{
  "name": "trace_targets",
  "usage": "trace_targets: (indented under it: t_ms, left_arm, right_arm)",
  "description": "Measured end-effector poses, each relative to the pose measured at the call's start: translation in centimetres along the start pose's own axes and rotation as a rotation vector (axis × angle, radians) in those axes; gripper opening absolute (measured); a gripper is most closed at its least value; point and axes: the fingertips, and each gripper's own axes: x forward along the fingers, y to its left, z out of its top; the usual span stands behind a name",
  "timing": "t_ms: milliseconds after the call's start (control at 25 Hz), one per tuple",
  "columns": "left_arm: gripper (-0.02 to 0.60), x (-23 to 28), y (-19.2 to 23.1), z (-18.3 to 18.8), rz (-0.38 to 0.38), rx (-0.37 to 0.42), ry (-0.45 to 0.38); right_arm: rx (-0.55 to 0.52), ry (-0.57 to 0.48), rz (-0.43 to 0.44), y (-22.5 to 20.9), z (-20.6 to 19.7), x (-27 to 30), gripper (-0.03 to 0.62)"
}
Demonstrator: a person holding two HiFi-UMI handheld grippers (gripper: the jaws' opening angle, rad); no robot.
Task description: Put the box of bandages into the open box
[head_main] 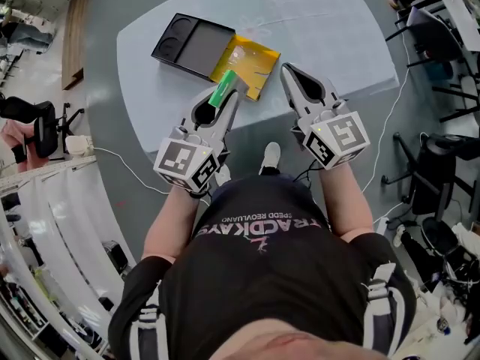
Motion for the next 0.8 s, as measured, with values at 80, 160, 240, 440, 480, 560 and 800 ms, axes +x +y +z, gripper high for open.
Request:
trace_targets:
  t_ms: [80,160,240,440,480,560,800]
  left_arm:
    - [0.100,0.5,0.0,-0.2,0.018,-0.007,0.001]
    - [0.100,0.9,-0.1,-0.3,0.038,-0.014,0.002]
    - [0.100,1.4,-0.2,-0.4,0.054,-0.020,0.004]
    - [0.100,2.2,-0.8,-0.7,0.090,-0.023,0.009]
    - [0.100,2.3,-0.9,-0.8,0.096,-0.025,0.009]
    - [0.100,2.5,-1.3,-0.9,0.108,-0.027,0.010]
    - [0.100,3.7,-1.2,-1.8,0.138,-0.037,0.028]
  right_arm:
    - [-0.001,0.006,0.011,-0.5,-0.1,0.2,0.011]
    - [-0.005,0.012,0.024,-1.1,-0.2,0.2,0.011]
    - [-0.003,0.016,0.034,-1.6,-0.2,0.2,0.011]
    - [-0.003,0.024,0.070,-2.5,-0.2,0.2,0.011]
    - [-0.002,0.025,0.077,-2.6,-0.2,0.1,0.011]
    - [-0.002,0.026,0.092,-2.8,-0.2,-0.1,0.011]
    - [-0.004,0.046,0.120,-3.9,-1.0,0.1,0.011]
